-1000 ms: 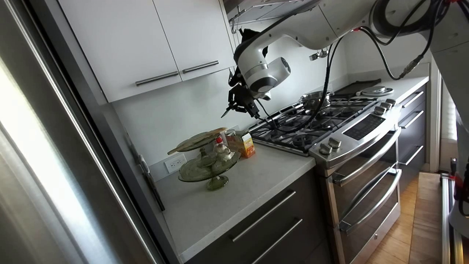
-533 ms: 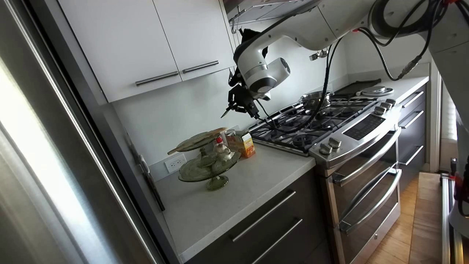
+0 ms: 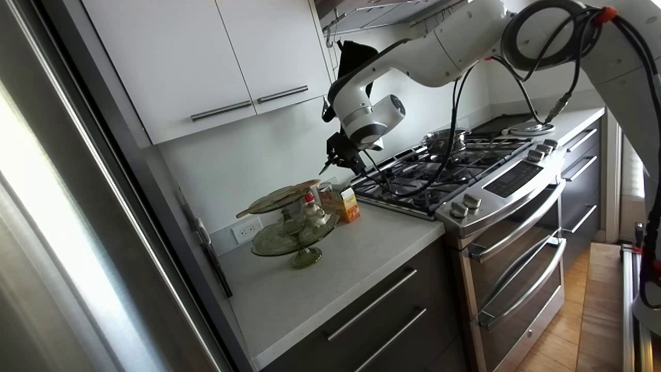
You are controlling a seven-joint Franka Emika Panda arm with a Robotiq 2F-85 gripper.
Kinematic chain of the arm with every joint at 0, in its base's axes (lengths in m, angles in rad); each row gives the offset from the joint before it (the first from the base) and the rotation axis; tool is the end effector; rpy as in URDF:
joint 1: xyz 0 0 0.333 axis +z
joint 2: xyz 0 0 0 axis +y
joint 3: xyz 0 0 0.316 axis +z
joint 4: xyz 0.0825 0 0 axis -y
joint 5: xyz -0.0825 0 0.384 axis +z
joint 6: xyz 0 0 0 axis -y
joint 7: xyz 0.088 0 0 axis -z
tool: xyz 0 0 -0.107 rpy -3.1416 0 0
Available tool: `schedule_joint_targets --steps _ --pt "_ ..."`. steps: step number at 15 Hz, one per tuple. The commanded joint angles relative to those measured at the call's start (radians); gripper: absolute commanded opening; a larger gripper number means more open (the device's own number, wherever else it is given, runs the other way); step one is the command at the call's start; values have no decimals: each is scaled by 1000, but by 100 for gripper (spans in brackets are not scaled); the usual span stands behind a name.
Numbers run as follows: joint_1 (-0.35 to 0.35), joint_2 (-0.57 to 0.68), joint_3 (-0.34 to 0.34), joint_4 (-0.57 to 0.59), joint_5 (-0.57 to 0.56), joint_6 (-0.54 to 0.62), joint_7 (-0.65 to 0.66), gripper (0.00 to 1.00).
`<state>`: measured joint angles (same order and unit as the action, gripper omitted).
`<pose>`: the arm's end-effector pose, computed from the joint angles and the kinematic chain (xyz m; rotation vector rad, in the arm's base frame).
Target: Put the packet on the stand into box
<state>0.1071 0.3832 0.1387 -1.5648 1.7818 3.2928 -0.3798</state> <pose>0.6667 0.0489 0.4731 -1.7052 1.2959 -1.0318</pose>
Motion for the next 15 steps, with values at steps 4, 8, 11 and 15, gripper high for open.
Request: schedule_joint_targets --steps 4,8,11,15 --pt "1 135 -8 111 -28 96 22 0" --pt "37 165 -66 62 -264 91 272 0" --pt "34 182 -73 35 -350 83 362 0" --pt "27 187 -75 -6 -425 71 437 0"
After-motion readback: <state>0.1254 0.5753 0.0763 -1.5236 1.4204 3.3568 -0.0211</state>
